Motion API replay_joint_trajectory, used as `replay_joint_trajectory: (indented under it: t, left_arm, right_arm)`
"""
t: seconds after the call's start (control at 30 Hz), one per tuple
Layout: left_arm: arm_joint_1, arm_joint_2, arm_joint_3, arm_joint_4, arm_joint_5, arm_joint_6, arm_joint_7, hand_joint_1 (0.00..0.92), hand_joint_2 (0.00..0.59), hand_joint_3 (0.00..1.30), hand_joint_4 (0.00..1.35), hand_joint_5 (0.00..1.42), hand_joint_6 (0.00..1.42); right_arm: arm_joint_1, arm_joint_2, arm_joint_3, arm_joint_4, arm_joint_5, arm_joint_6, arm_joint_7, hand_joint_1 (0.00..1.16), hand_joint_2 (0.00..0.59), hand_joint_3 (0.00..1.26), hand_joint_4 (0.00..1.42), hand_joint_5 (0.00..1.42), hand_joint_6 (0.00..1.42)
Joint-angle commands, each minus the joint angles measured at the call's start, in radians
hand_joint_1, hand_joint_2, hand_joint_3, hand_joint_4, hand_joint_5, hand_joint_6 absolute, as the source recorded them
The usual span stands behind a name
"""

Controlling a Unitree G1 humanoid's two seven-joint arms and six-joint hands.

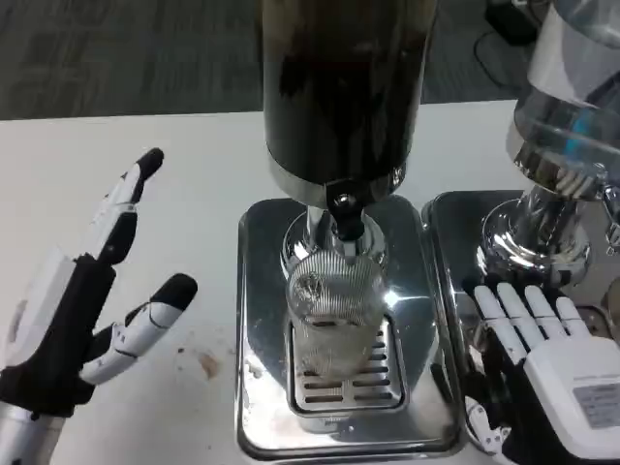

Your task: Grasp the cup under the faucet to collect the drink, then remove the cup.

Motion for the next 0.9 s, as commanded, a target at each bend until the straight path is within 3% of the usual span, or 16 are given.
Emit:
replay_joint_trajectory:
  t: [0.03,0.23,0.4,0.6,0.8,0.9]
  left_arm:
    - [0.016,0.011,0.025,-0.093,-0.132,-0.018,-0.127,0.000,0.195,0.00,0.00,0.00,0.00]
    - [0.022,0.022,0.046,-0.227,-0.353,-0.002,-0.339,0.000,0.202,0.02,0.00,0.00,0.00]
    - [0.014,0.032,0.039,-0.336,-0.548,0.077,-0.534,0.000,0.207,0.04,0.00,0.02,0.00]
    - [0.001,0.035,0.045,-0.465,-0.800,0.275,-0.839,0.000,0.181,0.02,0.00,0.02,0.00]
    - [-0.024,0.000,0.080,-0.526,-0.926,0.494,-1.025,0.000,0.168,0.05,0.00,0.04,0.00]
    - [-0.048,-0.026,0.097,-0.540,-0.932,0.565,-1.087,0.000,0.165,0.06,0.00,0.04,0.00]
  right_arm:
    - [0.019,-0.020,-0.020,0.014,0.008,-0.026,-0.019,0.37,0.556,0.00,0.00,0.00,0.00]
    - [0.011,0.004,-0.017,0.024,0.010,-0.027,-0.015,0.32,0.561,0.00,0.00,0.00,0.00]
    - [0.008,0.017,-0.014,0.026,0.010,-0.026,-0.012,0.31,0.563,0.00,0.00,0.00,0.00]
    - [-0.015,0.033,-0.009,0.043,0.013,-0.026,0.003,0.31,0.559,0.00,0.00,0.00,0.00]
    - [-0.037,0.045,-0.014,0.054,0.027,-0.023,-0.001,0.31,0.558,0.00,0.00,0.00,0.00]
    - [-0.035,0.053,-0.015,0.055,0.030,-0.018,-0.006,0.31,0.558,0.00,0.00,0.00,0.00]
